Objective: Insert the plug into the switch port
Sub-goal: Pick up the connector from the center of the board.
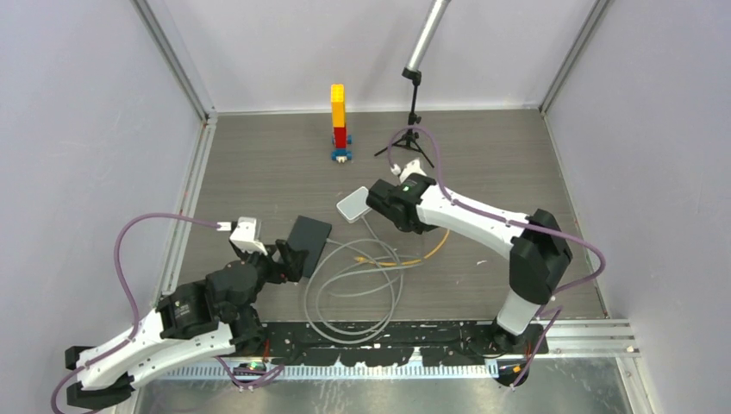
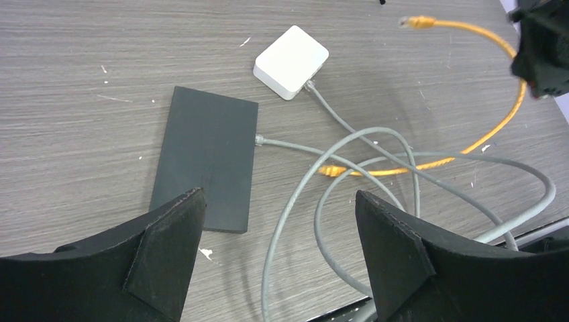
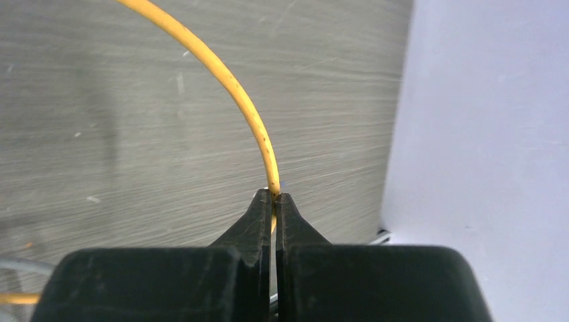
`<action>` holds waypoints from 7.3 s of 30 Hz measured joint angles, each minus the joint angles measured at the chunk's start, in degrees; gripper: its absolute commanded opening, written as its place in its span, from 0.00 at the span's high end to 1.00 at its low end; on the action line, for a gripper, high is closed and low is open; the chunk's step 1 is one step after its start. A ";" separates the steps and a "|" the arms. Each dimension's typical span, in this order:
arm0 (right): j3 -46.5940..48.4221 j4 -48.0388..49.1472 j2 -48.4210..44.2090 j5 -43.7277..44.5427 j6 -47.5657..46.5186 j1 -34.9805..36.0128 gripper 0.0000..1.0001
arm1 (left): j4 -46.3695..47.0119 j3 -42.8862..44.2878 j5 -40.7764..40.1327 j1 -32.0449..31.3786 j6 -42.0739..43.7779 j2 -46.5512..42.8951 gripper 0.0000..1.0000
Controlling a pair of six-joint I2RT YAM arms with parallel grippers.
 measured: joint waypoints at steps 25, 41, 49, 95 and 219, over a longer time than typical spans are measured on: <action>18.03 4.28 -16.79 11.06 -22.62 -0.31 0.99 | 8.22 5.64 3.54 0.00 7.87 0.76 0.14; -8.48 36.39 -43.85 -26.58 -34.93 -0.31 0.99 | 51.49 5.35 21.84 0.00 17.64 15.12 0.11; -10.36 44.74 -44.57 -29.94 -29.75 2.69 1.00 | 76.26 -0.39 25.64 0.00 22.67 28.44 0.12; -16.17 51.08 -49.46 -30.60 -25.77 14.34 0.93 | 113.90 1.36 22.53 -0.04 29.55 48.83 1.00; -26.80 57.33 -64.54 -62.75 -48.09 14.69 0.99 | 90.95 -4.61 55.23 0.46 33.24 21.49 0.66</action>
